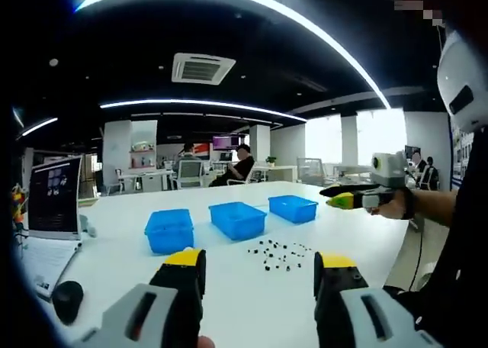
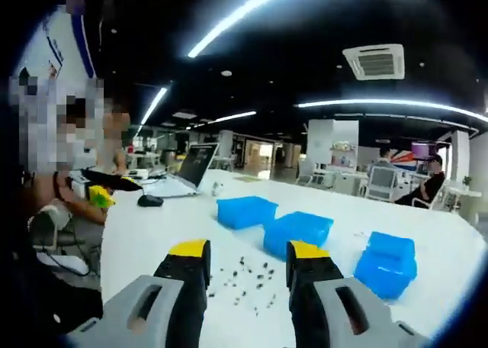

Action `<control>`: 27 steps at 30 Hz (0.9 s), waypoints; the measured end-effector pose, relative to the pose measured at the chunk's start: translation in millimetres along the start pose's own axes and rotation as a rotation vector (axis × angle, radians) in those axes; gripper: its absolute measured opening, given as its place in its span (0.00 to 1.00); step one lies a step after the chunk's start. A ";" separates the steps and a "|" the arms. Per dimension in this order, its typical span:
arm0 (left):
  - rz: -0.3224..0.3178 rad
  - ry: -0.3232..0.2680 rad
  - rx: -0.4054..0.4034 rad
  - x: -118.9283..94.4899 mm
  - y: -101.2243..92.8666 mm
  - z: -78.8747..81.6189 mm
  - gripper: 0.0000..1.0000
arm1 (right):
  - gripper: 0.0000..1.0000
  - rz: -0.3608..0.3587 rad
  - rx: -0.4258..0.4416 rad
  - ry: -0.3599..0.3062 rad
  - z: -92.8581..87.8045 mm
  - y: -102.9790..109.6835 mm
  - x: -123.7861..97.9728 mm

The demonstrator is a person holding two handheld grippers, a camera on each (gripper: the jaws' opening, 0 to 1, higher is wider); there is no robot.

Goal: Pick up the resistors one by one and place each resistor into its matching bin, sorting the parts by color and model until every resistor is separated into the correct bin for its type

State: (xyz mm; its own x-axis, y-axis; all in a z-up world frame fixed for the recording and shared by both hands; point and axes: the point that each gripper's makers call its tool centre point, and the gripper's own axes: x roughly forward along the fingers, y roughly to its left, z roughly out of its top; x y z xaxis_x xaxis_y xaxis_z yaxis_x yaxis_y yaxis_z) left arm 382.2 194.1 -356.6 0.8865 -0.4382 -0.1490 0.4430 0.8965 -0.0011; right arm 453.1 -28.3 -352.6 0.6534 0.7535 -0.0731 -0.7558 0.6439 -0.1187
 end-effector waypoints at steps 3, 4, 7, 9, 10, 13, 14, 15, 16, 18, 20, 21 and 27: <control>-0.002 0.003 0.009 -1.0 -3.0 -0.8 0.58 | 0.43 -0.053 0.044 0.026 -21.5 10.8 -39.5; -0.005 0.001 0.006 -1.6 -4.3 -1.0 0.58 | 0.43 -0.069 0.069 0.022 -24.2 13.2 -47.9; -0.008 0.001 0.003 -3.0 -6.3 -3.0 0.58 | 0.43 -0.080 0.084 0.039 -29.7 19.8 -60.0; -0.014 0.007 0.001 -3.4 -7.7 -6.4 0.58 | 0.43 -0.088 0.073 0.086 -38.0 19.2 -61.1; -0.016 0.014 0.001 -3.3 -8.2 -8.9 0.58 | 0.43 -0.087 0.073 0.086 -38.2 18.9 -60.7; -0.017 0.026 0.011 -4.8 -8.9 -12.5 0.58 | 0.43 -0.078 0.093 0.092 -36.0 18.3 -56.7; -0.016 0.023 0.009 -6.4 -9.4 -12.4 0.58 | 0.43 -0.073 0.089 0.095 -35.0 18.7 -55.6; -0.015 0.019 0.006 -8.7 -9.9 -11.8 0.58 | 0.43 -0.056 0.074 0.100 -32.4 18.9 -52.6; -0.014 0.016 0.006 -10.5 -10.4 -11.6 0.58 | 0.43 -0.040 0.070 0.113 -32.2 18.8 -49.6; -0.011 0.013 0.004 -12.7 -10.5 -11.4 0.58 | 0.43 -0.015 0.064 0.138 -32.0 18.5 -44.6; -0.011 0.014 0.002 -14.7 -10.7 -12.7 0.58 | 0.43 0.039 0.030 0.170 -29.0 19.2 -36.2; -0.011 0.016 0.002 -15.2 -10.6 -13.3 0.58 | 0.43 0.055 0.014 0.175 -27.3 19.1 -33.6; -0.007 0.021 -0.008 -21.5 -7.9 -18.0 0.58 | 0.42 0.279 -0.232 0.268 -22.4 26.1 -4.1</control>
State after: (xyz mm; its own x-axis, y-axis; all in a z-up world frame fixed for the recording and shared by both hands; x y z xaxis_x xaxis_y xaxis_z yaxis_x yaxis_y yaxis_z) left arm 357.2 197.6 -371.2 0.8802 -0.4433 -0.1694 0.4483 0.8938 -0.0102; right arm 431.6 -17.5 -377.6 0.4366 0.8134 -0.3844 -0.8953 0.3510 -0.2743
